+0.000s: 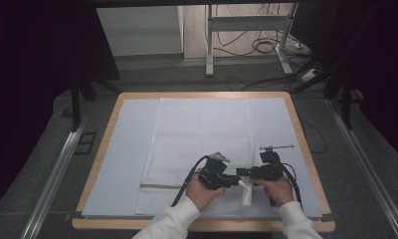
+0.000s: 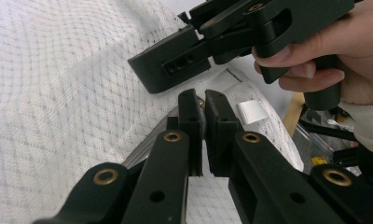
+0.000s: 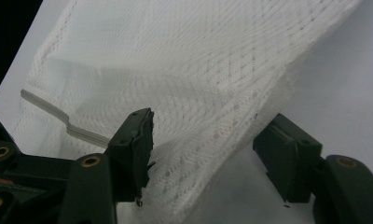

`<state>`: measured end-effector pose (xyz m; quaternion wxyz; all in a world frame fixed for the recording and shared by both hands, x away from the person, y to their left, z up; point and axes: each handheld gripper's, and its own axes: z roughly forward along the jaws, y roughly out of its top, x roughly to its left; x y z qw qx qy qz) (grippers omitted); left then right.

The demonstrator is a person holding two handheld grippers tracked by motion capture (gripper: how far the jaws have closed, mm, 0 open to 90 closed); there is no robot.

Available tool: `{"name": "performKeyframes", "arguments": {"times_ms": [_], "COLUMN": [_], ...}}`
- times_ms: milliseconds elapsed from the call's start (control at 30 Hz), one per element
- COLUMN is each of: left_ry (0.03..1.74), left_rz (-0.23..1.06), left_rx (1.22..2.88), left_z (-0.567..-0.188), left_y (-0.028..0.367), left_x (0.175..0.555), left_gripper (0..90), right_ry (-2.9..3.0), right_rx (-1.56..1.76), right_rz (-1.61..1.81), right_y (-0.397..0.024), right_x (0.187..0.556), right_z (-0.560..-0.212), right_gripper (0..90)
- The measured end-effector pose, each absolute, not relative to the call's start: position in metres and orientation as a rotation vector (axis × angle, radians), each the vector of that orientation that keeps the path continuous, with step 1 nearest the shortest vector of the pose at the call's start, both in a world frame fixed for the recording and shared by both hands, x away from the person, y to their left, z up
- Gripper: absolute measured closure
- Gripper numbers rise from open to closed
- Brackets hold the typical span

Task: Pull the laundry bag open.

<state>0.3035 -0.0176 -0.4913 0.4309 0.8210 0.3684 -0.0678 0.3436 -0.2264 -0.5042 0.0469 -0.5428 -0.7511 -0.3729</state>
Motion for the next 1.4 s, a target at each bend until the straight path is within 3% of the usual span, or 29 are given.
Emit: {"name": "performKeyframes", "arguments": {"times_ms": [200, 367, 400, 433, 467, 633, 1400], "left_ry": [0.918, 0.91, 0.91, 0.913, 0.912, 0.912, 0.952], "left_rz": [-0.173, -0.166, -0.166, -0.165, -0.162, -0.162, -0.223], "left_rx": [2.05, 2.064, 2.064, 2.062, 2.064, 2.071, 2.052], "left_z": [-0.493, -0.495, -0.495, -0.495, -0.495, -0.498, -0.509], "left_y": [-0.022, -0.024, -0.024, -0.025, -0.025, -0.027, -0.025], "left_x": [0.303, 0.302, 0.302, 0.302, 0.302, 0.301, 0.305], "left_gripper": [87.0, 87.0, 87.0, 87.0, 87.0, 87.0, 87.1], "right_ry": [-2.296, -2.296, -2.296, -2.299, -2.299, -2.321, -2.335], "right_rx": [-1.651, -1.623, -1.623, -1.596, -1.596, -1.538, -1.499], "right_rz": [-1.105, -1.092, -1.092, -1.086, -1.086, -1.094, -1.144], "right_y": [-0.224, -0.225, -0.225, -0.225, -0.225, -0.225, -0.233], "right_x": [0.345, 0.346, 0.346, 0.346, 0.346, 0.346, 0.344], "right_z": [-0.508, -0.509, -0.509, -0.51, -0.51, -0.51, -0.511], "right_gripper": [45.4, 61.8, 61.8, 69.4, 69.4, 87.2, 88.3]}}
